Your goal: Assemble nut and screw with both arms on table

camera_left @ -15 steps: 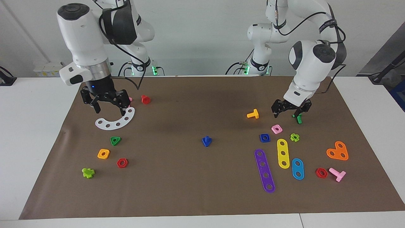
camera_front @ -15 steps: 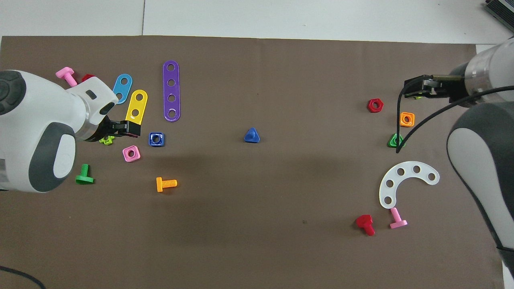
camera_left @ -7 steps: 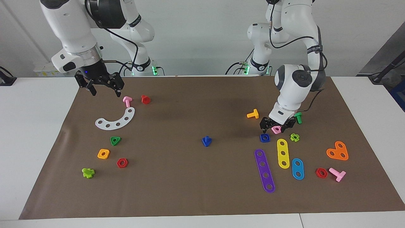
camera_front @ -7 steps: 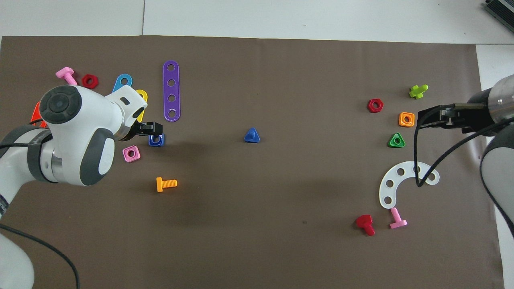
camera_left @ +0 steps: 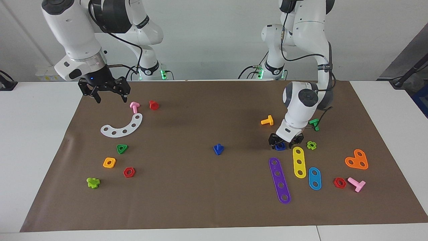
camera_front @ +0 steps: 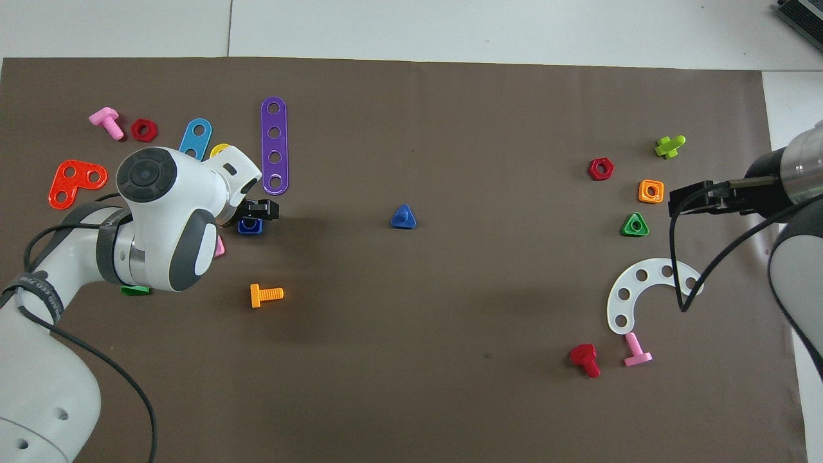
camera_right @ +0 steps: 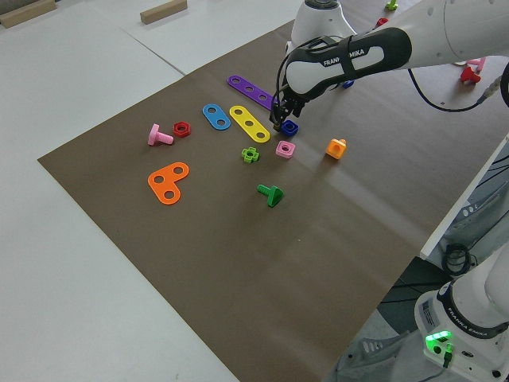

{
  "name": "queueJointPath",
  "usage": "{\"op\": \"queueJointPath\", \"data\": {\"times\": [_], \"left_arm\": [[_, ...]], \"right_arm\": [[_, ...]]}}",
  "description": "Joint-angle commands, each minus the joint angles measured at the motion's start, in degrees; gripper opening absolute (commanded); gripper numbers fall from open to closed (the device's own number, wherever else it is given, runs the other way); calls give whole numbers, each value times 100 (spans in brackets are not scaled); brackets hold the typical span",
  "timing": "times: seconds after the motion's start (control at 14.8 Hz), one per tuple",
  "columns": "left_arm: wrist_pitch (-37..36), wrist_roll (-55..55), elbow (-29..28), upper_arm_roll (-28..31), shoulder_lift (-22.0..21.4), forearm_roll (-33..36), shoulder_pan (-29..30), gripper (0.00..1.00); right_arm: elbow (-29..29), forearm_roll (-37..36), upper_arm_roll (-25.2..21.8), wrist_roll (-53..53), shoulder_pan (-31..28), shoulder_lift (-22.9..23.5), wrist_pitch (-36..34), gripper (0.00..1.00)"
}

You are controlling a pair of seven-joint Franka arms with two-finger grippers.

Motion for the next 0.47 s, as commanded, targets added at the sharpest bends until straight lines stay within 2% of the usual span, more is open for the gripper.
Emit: {"op": "queueJointPath", "data": {"times": [0.0, 0.07, 0.2, 0.27, 0.34, 0.4], "left_arm": [[108, -104, -103, 85, -48, -10, -100, 84], [108, -104, -120, 85, -48, -10, -100, 84], [99, -104, -121, 85, -57, -10, -73, 78], [73, -104, -112, 85, -57, -10, -73, 68], [20, -122, -112, 94, -57, -10, -73, 42], [2, -200, -103, 94, -65, -10, -64, 26]], "right_arm": [[-283, 207, 45, -165, -105, -238, 72, 100], [-126, 207, 53, -208, -123, -169, 2, 100], [435, 207, 53, -218, -167, 33, -611, 100], [699, 199, 53, -226, -167, 130, -892, 100], [710, 199, 45, -305, -176, 148, -913, 100], [693, 198, 45, -375, -184, 149, -895, 100]]}}
